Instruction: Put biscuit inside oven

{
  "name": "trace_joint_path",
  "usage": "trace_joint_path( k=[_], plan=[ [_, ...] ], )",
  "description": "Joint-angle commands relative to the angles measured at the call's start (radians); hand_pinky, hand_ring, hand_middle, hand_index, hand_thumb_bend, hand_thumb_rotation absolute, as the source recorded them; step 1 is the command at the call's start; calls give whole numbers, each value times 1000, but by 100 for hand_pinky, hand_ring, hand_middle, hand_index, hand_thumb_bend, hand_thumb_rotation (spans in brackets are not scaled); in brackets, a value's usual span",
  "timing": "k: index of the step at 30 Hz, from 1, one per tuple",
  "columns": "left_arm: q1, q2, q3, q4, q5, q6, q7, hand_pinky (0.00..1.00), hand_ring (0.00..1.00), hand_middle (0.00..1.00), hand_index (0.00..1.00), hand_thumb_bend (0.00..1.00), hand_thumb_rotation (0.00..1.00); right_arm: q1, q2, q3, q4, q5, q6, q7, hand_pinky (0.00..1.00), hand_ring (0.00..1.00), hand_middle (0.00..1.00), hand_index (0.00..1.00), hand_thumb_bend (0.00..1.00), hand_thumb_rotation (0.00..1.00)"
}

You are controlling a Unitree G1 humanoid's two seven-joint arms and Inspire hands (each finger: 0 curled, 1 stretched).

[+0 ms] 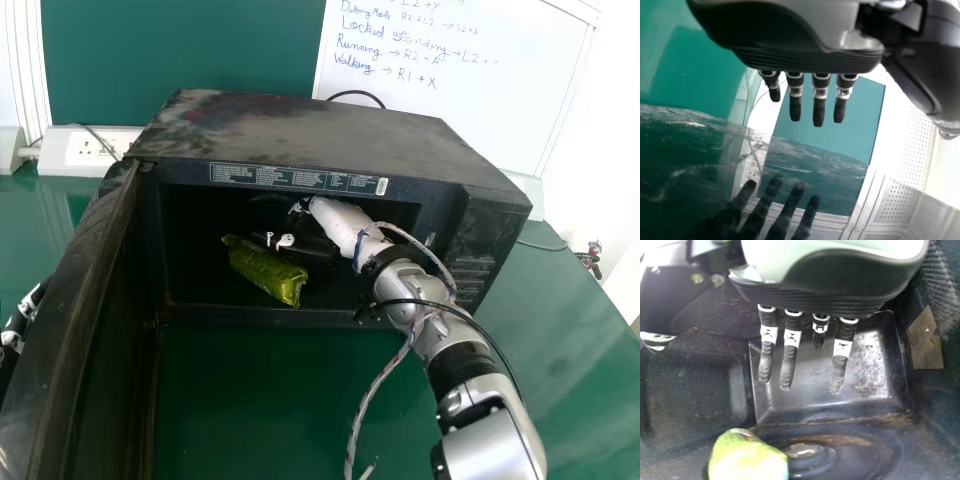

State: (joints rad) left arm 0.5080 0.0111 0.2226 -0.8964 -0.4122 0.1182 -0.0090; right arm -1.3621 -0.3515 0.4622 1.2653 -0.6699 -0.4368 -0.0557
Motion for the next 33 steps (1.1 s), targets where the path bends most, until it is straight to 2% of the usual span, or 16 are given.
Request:
trace_joint_path(
  k=[1, 5, 33],
  plan=[
    [7, 6, 2, 9, 4, -5, -5, 97, 92, 91, 92, 89, 98, 26, -12, -12, -20, 15, -19, -16, 52, 60, 65, 66, 100, 5],
    [4, 8, 0, 15, 7, -9, -11, 97, 92, 91, 92, 89, 98, 51, -11, -20, -29, 24, -29, -29, 52, 60, 65, 66, 100, 3],
    [13, 4, -10, 6, 17, -6, -10, 96, 92, 91, 92, 90, 98, 143, -2, -27, -57, 36, -34, -57, 51, 60, 66, 65, 100, 7]
  ],
)
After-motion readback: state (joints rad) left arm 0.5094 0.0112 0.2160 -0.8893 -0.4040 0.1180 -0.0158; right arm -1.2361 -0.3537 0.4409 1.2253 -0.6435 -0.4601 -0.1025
